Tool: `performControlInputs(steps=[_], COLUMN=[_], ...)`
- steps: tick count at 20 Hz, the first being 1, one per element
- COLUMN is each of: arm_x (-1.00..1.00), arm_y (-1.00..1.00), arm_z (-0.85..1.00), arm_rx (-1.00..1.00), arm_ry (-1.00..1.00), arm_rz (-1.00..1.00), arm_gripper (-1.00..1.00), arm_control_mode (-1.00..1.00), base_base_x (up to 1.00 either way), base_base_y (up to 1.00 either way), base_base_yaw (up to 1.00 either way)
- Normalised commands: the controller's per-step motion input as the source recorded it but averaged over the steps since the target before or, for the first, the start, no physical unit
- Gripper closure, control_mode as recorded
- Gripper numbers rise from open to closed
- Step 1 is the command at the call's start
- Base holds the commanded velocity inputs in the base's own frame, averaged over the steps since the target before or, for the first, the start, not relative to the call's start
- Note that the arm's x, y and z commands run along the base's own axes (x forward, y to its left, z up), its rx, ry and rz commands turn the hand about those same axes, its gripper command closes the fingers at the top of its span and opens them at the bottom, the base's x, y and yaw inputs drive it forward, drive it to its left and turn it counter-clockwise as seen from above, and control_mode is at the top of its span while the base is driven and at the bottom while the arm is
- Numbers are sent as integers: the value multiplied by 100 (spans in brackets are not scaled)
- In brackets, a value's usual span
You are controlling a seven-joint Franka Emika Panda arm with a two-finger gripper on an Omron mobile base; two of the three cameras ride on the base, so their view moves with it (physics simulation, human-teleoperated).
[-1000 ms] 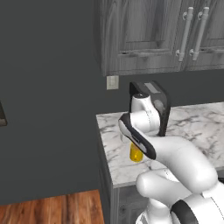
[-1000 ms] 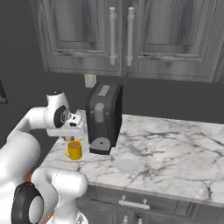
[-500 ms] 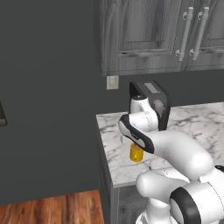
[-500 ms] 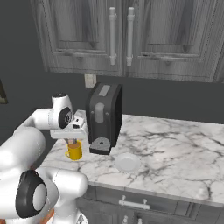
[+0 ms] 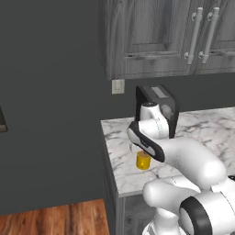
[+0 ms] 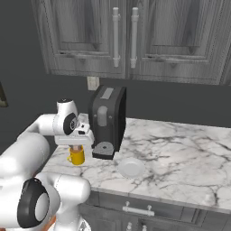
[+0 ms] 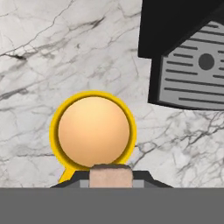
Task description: Take a sugar cube from the saucer and place it inside the coffee. Then, grab milk from the fridge and place it next to the coffee on the counter to sweeten the coffee.
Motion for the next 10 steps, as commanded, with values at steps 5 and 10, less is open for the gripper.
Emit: performControlInputs(steps=[5, 10], arm_x=[5, 14], arm_y=[39, 11], arm_z=[0, 0], arm_rx=[0, 0], arm_ry=[1, 2], arm_rz=[-4, -2], arm_gripper=[100, 100], arm_control_mode=[-100, -100], base_base_x=[0, 0], base_base_y=[0, 0], base_base_yaw=[0, 0])
